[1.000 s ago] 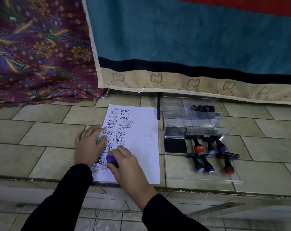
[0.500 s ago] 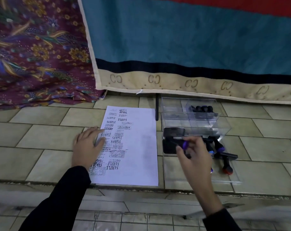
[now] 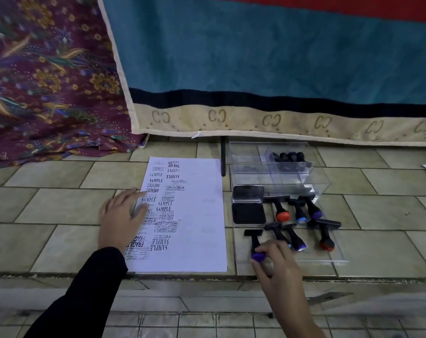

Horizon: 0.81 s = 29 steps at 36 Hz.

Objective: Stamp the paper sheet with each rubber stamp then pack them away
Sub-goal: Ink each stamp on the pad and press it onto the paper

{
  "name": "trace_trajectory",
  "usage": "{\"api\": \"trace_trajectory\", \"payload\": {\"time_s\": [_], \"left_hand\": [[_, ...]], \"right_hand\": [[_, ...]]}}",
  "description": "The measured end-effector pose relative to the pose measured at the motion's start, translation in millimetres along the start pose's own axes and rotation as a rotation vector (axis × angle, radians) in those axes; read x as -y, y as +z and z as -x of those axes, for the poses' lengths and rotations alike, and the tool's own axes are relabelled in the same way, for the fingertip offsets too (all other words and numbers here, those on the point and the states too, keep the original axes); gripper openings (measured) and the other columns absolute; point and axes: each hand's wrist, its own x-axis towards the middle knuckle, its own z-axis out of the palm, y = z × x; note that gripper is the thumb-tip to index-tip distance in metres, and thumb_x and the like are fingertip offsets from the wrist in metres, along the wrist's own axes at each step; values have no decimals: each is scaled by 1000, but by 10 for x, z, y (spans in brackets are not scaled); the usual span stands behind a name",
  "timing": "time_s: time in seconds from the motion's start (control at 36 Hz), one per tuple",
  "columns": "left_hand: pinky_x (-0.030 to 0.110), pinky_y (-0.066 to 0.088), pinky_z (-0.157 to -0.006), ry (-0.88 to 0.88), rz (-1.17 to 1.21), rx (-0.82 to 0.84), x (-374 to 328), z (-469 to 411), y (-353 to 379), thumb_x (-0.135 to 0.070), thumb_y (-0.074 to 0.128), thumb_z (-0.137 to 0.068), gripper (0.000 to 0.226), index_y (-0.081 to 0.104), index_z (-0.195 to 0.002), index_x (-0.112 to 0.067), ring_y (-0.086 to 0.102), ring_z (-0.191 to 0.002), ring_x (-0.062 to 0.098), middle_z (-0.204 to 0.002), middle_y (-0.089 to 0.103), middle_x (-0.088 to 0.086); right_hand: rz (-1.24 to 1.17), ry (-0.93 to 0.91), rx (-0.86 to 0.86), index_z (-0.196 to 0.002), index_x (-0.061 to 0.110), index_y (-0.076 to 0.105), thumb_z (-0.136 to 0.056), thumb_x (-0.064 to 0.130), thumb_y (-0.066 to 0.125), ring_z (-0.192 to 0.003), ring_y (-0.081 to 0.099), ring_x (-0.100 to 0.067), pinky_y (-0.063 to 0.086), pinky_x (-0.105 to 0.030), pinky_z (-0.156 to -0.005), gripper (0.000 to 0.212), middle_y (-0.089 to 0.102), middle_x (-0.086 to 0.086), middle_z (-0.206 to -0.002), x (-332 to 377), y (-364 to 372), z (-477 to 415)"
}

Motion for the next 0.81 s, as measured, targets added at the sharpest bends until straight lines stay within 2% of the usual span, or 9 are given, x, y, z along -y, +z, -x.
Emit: {"api": "trace_trajectory", "payload": {"time_s": [0.25,0.39,0.53,0.61,0.67,0.75,0.81], "left_hand": [[38,19,-112,5,0,-4,-13,1,-11,-46,48,-85,39,62,-120,-36,46,-128,17,-137,55,-9],[38,19,-112,5,2,0,-5,-1,-10,-45,49,-86,38,62,-120,-36,46,-127,17,-137,55,-9],[35,17,-111,2,1,5,-12,4,-16,-45,48,-86,38,62,-120,-37,46,-128,15,-137,55,-11],[36,17,-112,0,1,5,-32,7,-26,-45,48,-86,38,62,-120,-36,46,-128,15,-137,55,-11],[37,18,-112,0,0,4,-44,12,-36,-45,48,-86,39,62,-120,-36,46,-128,16,-137,55,-10],[38,18,-112,1,1,9,-58,16,-51,-46,47,-86,40,62,-121,-34,45,-129,17,-138,55,-9],[39,18,-112,3,5,12,-66,15,-56,-46,47,-86,41,62,-122,-34,45,-129,17,-138,55,-9]], "right_hand": [[-1,-1,68,-92,20,58,-76,8,77,-84,50,3,34,4,-75,27,49,11,-96,0,24,-55],[-23,-33,101,-90,23,57,-76,10,77,-86,50,3,38,-2,-74,28,49,14,-93,38,67,-76],[-42,-12,134,-94,25,56,-78,11,76,-88,50,1,36,-1,-76,29,49,15,-95,60,85,-77],[-22,7,136,-99,28,55,-76,24,78,-83,53,3,35,2,-76,32,48,16,-97,81,36,-86],[-20,8,79,-102,30,55,-78,35,72,-84,53,6,36,2,-75,29,48,17,-97,102,-31,-152],[-48,95,26,-104,36,51,-83,44,57,-86,53,6,47,-9,-69,23,49,20,-99,110,-163,-463],[2,90,-51,-102,27,54,-87,34,56,-81,55,-1,51,-20,-72,16,52,14,-97,57,-267,-806]]}}
